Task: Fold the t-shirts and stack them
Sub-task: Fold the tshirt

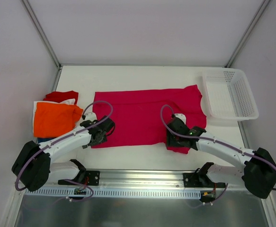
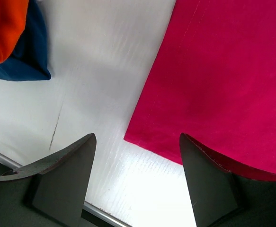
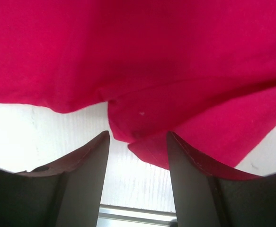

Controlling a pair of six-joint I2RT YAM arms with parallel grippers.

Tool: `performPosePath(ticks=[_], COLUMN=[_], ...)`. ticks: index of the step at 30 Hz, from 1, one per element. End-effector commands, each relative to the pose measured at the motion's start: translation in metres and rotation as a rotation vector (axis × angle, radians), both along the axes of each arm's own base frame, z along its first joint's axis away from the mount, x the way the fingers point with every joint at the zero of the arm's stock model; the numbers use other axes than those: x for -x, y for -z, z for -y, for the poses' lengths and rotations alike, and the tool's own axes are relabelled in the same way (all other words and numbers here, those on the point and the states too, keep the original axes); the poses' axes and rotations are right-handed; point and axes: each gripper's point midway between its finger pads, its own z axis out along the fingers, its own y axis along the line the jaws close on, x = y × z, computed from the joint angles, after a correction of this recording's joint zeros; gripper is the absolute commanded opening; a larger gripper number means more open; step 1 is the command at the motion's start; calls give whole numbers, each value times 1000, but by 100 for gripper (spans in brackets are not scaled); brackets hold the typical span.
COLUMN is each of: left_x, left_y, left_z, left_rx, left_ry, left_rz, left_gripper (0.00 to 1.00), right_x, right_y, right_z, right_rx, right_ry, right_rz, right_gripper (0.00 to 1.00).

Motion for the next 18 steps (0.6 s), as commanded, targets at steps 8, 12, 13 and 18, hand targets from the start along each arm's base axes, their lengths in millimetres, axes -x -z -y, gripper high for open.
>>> performPosePath(ticks=[8,12,13,18], left_x=[13,13,14,14], left_y=[2,3,4,11], left_z=[-4,0,1,9], left_rx=[-14,26,35,103], left_ry=[-39,-37,-32,-15], left_rz=[-44,-27,-26,-5], left_gripper=[70,68,67,65], right_x=[-13,-11,-11,-11], right_y=[-18,-18,-18,-20], right_z=[-9,-8,-8,-10], right_rx=[-9,-11,-13,-27], right_ry=[37,39,42,39], right_rz=[76,78,78,88], right_gripper=[55,55,55,55])
